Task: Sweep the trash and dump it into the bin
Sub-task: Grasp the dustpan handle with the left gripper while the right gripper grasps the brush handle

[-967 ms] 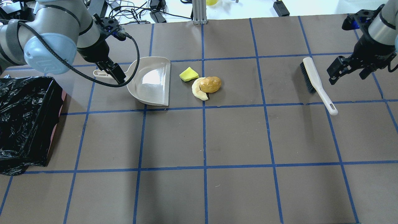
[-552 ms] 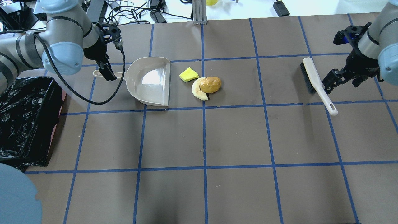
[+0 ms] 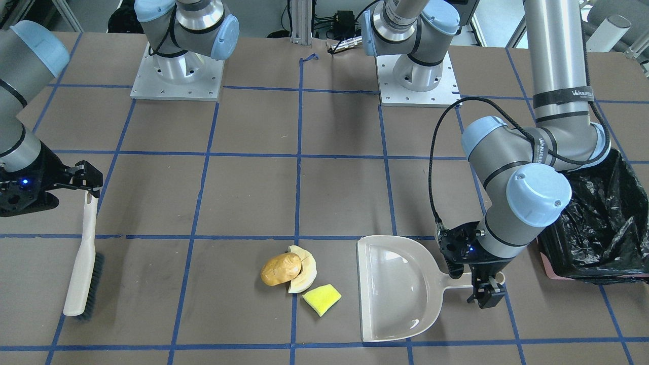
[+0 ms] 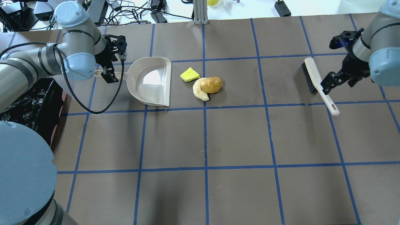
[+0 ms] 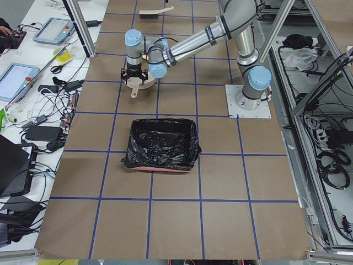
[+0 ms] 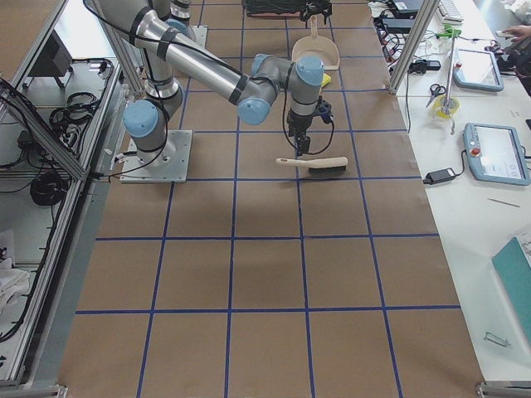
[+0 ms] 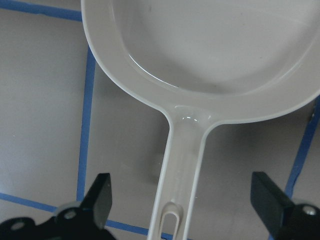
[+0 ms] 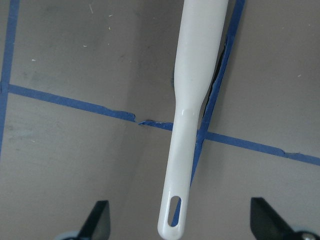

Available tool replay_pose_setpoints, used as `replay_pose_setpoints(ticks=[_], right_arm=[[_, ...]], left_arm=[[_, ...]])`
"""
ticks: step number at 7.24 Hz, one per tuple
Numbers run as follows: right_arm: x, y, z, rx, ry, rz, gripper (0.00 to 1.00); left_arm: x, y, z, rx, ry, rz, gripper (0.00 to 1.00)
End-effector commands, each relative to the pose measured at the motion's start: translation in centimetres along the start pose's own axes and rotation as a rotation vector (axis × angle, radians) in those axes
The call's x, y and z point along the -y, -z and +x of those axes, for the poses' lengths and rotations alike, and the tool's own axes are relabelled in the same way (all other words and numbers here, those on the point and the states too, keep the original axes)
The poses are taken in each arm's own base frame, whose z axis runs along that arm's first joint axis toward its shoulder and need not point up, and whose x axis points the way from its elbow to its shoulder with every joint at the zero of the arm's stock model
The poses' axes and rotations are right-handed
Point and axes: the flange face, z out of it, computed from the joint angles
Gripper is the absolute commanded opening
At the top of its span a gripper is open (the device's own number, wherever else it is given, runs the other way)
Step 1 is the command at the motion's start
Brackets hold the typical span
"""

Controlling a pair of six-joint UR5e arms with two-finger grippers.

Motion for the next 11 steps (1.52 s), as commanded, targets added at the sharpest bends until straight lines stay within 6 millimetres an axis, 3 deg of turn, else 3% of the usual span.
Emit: replay_pose_setpoints(ticks=[1,2,6,7,9,10,11], right_arm=[[0.3,-2.3,2.1,0.016,-0.034,-0.007,0.99],[0.3,-3.7,2.7,0.031,-0.055,-0.028,0.99],[0.5,-6.5,2.3,0.065,-0.107,-0.075,0.99],[0.7,-7.3,2.4,0.072,-0.104,-0.086,0.96],[0.6,-7.4,2.4,0.07,-0.09,-0.089,0.89],[0.7,-7.4,2.3,0.072,-0.087,-0.092,0.85],[0.6,-7.5,2.3,0.076,-0.087,-0.098,0.85]], left_arm=[[-2.1,-1.9,-0.6,-0.019,-0.033,0.027,1.0],[-2.2,-2.3,-0.5,-0.028,-0.029,0.027,1.0],[-2.3,-2.7,-0.4,-0.043,-0.024,0.016,0.97],[-2.1,-2.6,-0.4,-0.04,-0.027,0.015,0.72],[-2.2,-2.4,-0.5,-0.035,-0.029,0.012,0.14],[-2.2,-2.3,-0.4,-0.034,-0.03,0.012,0.01],[-2.2,-2.1,-0.4,-0.031,-0.032,0.012,0.0]])
